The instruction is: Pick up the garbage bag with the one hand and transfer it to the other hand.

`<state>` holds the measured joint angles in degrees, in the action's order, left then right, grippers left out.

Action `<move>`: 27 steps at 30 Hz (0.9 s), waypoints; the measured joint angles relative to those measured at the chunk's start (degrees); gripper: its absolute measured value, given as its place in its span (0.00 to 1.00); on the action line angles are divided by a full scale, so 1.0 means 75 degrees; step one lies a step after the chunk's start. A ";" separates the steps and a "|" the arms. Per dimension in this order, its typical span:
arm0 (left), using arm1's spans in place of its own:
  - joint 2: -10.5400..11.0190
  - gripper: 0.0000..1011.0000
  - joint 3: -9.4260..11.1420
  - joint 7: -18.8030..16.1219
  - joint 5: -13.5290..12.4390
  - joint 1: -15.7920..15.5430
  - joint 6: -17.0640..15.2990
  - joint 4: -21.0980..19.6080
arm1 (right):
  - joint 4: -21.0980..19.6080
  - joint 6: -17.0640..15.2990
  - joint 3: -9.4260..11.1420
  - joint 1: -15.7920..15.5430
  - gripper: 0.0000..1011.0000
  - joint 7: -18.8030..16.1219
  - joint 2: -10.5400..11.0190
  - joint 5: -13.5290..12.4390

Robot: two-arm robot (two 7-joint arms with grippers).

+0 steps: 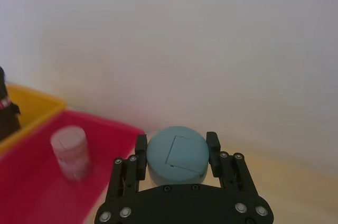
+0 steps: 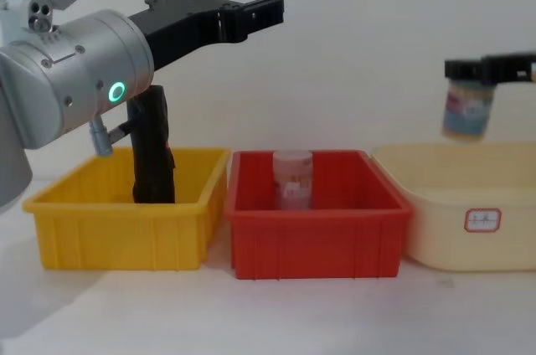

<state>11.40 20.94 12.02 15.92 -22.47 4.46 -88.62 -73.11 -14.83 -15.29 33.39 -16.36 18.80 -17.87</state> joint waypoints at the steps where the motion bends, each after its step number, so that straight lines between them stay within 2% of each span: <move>1: 0.0000 0.99 0.0000 0.0000 0.0000 0.0000 0.0000 0.0000 | 0.0013 -0.0026 0.0001 -0.0028 0.65 0.0003 0.0022 0.0019; 5: 0.0000 0.99 0.0000 0.0000 0.0000 0.0000 0.0000 0.0000 | 0.0070 -0.0135 -0.0001 -0.0160 0.66 0.0012 0.0114 0.0096; 7: 0.0000 0.99 0.0001 0.0000 0.0000 0.0000 0.0000 0.0000 | 0.0081 -0.0173 -0.0007 -0.0203 0.71 0.0013 0.0148 0.0128; 8: 0.0000 0.99 0.0000 0.0000 0.0000 -0.0001 0.0000 0.0000 | 0.0084 -0.0190 -0.0010 -0.0222 0.76 0.0014 0.0161 0.0147; 10: 0.0000 0.99 0.0000 0.0000 0.0000 0.0000 0.0000 0.0000 | 0.0086 -0.0228 -0.0017 -0.0275 0.78 0.0018 0.0197 0.0192; 12: 0.0000 0.99 0.0000 0.0000 0.0000 0.0000 0.0000 0.0000 | 0.0086 -0.0249 -0.0019 -0.0314 0.87 0.0026 0.0218 0.0219; 18: 0.0000 0.99 0.0000 0.0000 0.0000 0.0000 0.0000 0.0000 | -0.0013 -0.0258 0.0027 -0.0454 0.99 0.0077 0.0257 0.0280; 27: 0.0000 0.99 0.0000 0.0000 0.0000 0.0000 0.0001 0.0000 | -0.0476 -0.0117 0.0227 -0.0696 0.99 0.0148 0.0208 0.0243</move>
<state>11.40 20.94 12.03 15.92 -22.47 4.47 -88.62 -76.68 -15.71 -13.58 28.17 -15.26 20.36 -16.05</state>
